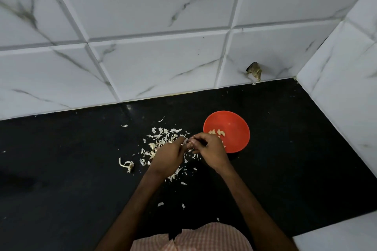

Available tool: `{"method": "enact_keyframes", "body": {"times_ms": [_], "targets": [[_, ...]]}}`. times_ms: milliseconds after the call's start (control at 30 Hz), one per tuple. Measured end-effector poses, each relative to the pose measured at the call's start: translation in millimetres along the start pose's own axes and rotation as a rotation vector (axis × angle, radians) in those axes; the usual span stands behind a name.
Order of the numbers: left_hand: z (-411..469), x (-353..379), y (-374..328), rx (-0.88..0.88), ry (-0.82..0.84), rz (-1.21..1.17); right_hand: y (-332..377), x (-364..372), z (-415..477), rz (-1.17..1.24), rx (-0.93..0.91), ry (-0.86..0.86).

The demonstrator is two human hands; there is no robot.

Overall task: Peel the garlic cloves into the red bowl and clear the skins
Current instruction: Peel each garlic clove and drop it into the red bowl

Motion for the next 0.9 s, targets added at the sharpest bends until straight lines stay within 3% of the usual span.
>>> {"method": "enact_keyframes", "body": {"times_ms": [100,233,367,600,667,767,900], "targets": [[-0.5,-5.4,-2.2,0.045,-0.041,-0.030,1.0,2.0,-1.0,0.021,0.016,0.038],[-5.4,-9.3,2.1,0.017,-0.140,-0.269,0.6,6.0,-7.0,0.198,0.035,0.097],[-8.6,-7.3,7.3,-0.062,-0.237,-0.567,14.0,0.8,-13.7,0.028,-0.095,-0.046],[-6.1,-15.3,5.9,-0.046,-0.272,-0.430,32.4,2.7,-25.3,-0.203,-0.261,-0.160],[-5.4,-14.1,3.9,-0.039,-0.255,-0.434,29.6,2.0,-23.8,-0.153,-0.227,-0.158],[-8.0,-3.0,11.7,-0.115,-0.254,-0.777,19.7,1.5,-16.2,-0.025,-0.129,-0.083],[-18.6,15.4,24.2,-0.277,-0.222,-1.012,-18.3,-6.3,1.5,0.266,0.180,0.014]]}}
Point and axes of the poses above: each hand's wrist, its own z-axis towards the middle knuckle, its own x-axis out of the palm, y = z × x, the point moved 10 cm from there along z, towards the middle knuckle, and after that the axes turned 11 degrees about x, right-handed, at the moved point
